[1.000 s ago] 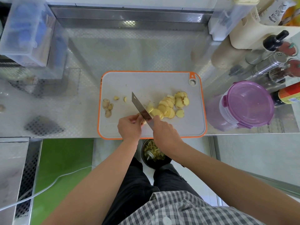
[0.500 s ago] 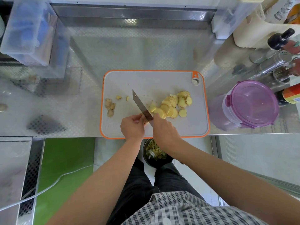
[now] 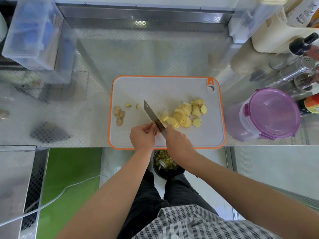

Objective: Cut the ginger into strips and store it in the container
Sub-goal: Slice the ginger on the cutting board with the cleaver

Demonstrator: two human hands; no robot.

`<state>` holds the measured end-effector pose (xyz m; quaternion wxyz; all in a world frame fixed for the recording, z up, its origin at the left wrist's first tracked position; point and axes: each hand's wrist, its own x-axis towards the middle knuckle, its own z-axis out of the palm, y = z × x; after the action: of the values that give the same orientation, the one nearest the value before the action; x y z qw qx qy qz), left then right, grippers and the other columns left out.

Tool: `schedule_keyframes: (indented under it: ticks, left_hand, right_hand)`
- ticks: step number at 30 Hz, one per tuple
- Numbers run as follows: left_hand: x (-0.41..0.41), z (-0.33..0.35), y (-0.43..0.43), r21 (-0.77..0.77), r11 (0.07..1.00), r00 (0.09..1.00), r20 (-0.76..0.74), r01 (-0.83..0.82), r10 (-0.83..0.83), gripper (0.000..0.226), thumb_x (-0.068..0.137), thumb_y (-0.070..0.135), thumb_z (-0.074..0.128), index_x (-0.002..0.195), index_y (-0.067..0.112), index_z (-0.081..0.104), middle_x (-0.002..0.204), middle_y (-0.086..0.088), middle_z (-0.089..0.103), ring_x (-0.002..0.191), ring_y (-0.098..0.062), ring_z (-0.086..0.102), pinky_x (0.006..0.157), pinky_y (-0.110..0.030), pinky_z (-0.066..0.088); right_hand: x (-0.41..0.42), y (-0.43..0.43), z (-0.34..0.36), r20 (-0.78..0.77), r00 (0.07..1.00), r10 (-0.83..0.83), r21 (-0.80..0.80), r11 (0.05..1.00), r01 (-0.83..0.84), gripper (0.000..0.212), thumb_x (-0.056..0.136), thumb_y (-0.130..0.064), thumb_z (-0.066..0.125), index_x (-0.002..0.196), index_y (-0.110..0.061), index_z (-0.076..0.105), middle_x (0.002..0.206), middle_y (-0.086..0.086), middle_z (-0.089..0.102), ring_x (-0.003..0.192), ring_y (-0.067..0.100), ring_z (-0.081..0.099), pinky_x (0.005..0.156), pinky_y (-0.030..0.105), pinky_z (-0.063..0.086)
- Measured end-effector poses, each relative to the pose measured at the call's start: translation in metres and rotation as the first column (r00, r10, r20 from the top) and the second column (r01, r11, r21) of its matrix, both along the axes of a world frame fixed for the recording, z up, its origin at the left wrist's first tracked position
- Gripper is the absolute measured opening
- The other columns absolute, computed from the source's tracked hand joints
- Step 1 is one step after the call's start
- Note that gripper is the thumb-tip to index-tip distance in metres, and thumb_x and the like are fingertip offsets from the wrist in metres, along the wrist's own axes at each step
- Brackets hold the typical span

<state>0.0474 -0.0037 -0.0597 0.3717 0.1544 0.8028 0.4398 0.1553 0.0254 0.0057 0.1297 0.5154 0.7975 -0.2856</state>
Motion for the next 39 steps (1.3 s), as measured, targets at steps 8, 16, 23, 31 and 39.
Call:
schedule_keyframes:
  ticks: [8,16,23,31,39]
  left_hand:
    - [-0.002,0.001,-0.002,0.041,0.997,0.989,0.134,-0.060,0.054,0.005,0.082,0.011,0.074,0.086,0.011,0.077,0.071,-0.004,0.073,0.074,-0.025,0.071,0.081,-0.048,0.057]
    - [0.001,0.004,-0.004,0.103,0.981,0.954,0.271,-0.162,0.129,0.015,0.082,0.005,0.073,0.073,0.017,0.073,0.060,0.002,0.070,0.070,-0.022,0.069,0.083,-0.049,0.056]
    - [0.002,0.001,-0.004,0.113,0.978,0.954,0.267,-0.174,0.138,0.016,0.082,0.005,0.073,0.072,0.017,0.072,0.058,0.005,0.069,0.070,-0.025,0.067,0.083,-0.054,0.056]
    - [0.004,-0.001,-0.002,0.102,0.981,0.961,0.241,-0.164,0.136,0.004,0.084,0.004,0.071,0.082,0.007,0.072,0.061,0.003,0.069,0.061,-0.015,0.068,0.080,-0.048,0.058]
    - [0.005,-0.006,-0.001,0.041,0.996,0.996,0.051,-0.081,0.079,0.016,0.081,0.017,0.075,0.092,0.005,0.076,0.075,-0.010,0.073,0.073,-0.024,0.071,0.078,-0.045,0.058]
  right_hand:
    - [-0.019,0.021,-0.012,-0.103,0.992,-0.070,-0.060,0.996,0.064,0.008,0.099,-0.011,0.039,0.097,-0.014,0.031,0.073,0.003,0.048,0.068,0.029,0.052,0.056,0.038,0.040]
    - [0.009,0.013,0.014,-0.211,0.974,-0.080,-0.021,0.997,0.077,0.008,0.100,-0.018,0.037,0.095,-0.014,0.032,0.063,0.003,0.045,0.058,0.025,0.044,0.048,0.033,0.028]
    - [0.004,0.004,0.015,-0.098,0.994,-0.040,-0.014,0.999,0.038,0.015,0.098,-0.009,0.038,0.093,-0.016,0.026,0.066,0.002,0.041,0.065,0.027,0.045,0.057,0.037,0.036]
    - [-0.001,-0.001,0.020,-0.028,0.997,-0.070,-0.023,0.997,0.070,0.019,0.096,-0.002,0.038,0.095,-0.016,0.025,0.066,-0.001,0.036,0.060,0.019,0.038,0.058,0.033,0.033]
    - [-0.002,-0.005,0.028,-0.023,0.997,-0.072,0.002,0.997,0.072,0.024,0.090,0.006,0.039,0.106,-0.011,0.034,0.067,-0.002,0.034,0.063,0.020,0.040,0.059,0.031,0.033]
